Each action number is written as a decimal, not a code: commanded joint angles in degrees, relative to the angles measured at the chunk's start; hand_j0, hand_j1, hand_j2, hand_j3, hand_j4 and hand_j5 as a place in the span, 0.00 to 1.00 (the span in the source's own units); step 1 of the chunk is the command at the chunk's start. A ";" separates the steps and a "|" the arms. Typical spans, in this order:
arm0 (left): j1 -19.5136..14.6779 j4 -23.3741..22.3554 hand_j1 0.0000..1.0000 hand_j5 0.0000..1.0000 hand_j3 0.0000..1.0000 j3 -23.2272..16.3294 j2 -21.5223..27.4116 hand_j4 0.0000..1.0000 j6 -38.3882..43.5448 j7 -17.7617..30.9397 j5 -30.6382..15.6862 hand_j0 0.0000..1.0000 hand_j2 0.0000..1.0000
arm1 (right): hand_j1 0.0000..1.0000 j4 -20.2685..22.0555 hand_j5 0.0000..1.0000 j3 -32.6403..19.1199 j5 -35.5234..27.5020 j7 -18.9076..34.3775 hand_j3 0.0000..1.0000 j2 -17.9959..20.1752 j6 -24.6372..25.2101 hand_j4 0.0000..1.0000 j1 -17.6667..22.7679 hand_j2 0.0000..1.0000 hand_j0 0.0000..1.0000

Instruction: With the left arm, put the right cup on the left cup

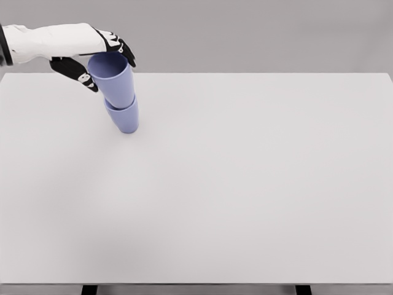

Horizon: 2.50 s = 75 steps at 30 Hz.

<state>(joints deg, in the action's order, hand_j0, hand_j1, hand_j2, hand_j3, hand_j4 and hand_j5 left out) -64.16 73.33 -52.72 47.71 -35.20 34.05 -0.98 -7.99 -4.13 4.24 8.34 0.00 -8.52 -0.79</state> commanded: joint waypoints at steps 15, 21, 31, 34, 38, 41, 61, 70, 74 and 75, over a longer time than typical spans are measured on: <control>-0.62 -10.22 0.59 0.59 0.59 -0.01 -4.65 0.59 0.20 0.14 0.98 0.59 0.59 | 1.00 0.00 1.00 0.00 -0.03 0.01 1.00 0.00 0.00 1.00 0.00 1.00 1.00; -0.62 -12.24 0.59 0.59 0.59 -0.01 -5.88 0.59 0.20 0.14 1.33 0.59 0.59 | 1.00 0.00 1.00 0.00 -0.03 0.01 1.00 0.00 0.00 1.00 0.00 1.00 1.00; -1.14 -12.07 0.59 0.59 0.59 -0.01 -5.88 0.59 0.20 0.05 1.25 0.59 0.59 | 1.00 0.00 1.00 0.00 -0.02 0.01 1.00 0.00 0.00 1.00 0.00 1.00 1.00; -1.14 -11.89 0.59 0.59 0.59 -0.01 -5.79 0.59 0.20 0.05 1.25 0.59 0.59 | 1.00 0.00 1.00 0.00 -0.03 0.01 1.00 0.00 0.00 1.00 0.00 1.00 1.00; -1.14 -11.98 0.59 0.59 0.59 -0.01 -5.70 0.59 0.20 -0.04 1.25 0.59 0.59 | 1.00 0.00 1.00 0.00 -0.02 0.01 1.00 0.00 0.00 1.00 0.00 1.00 1.00; -0.88 -12.06 0.60 0.60 0.60 -0.10 -5.61 0.60 0.20 -0.04 1.25 0.60 0.60 | 1.00 0.00 1.00 0.00 -0.03 0.01 1.00 0.00 0.00 1.00 0.00 1.00 1.00; -0.18 -12.86 0.60 0.60 0.60 -0.28 -6.58 0.60 0.20 -0.04 2.21 0.60 0.60 | 1.00 0.00 1.00 0.00 0.06 0.01 1.00 0.00 0.00 1.00 0.00 1.00 1.00; -0.18 -14.61 0.60 0.60 0.60 -0.36 -6.67 0.60 0.20 -0.13 2.30 0.60 0.60 | 1.00 0.00 1.00 0.00 -0.03 0.01 1.00 0.00 0.00 1.00 0.00 1.00 1.00; -0.18 -15.14 0.60 0.60 0.60 -0.98 -7.11 0.60 0.20 -0.21 2.30 0.60 0.60 | 1.00 0.00 1.00 0.00 -0.02 0.01 1.00 0.00 0.00 1.00 0.00 1.00 1.00; -0.18 -15.14 0.60 0.60 0.60 -0.98 -7.20 0.60 0.20 -0.21 2.30 0.60 0.60 | 1.00 0.00 1.00 0.00 0.06 0.01 1.00 0.00 0.00 1.00 0.00 1.00 1.00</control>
<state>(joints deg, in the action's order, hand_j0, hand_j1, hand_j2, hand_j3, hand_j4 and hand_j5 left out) -64.34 58.40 -53.66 40.66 -35.19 33.88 1.72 -7.99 -4.14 4.23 8.34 0.00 -8.52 -0.79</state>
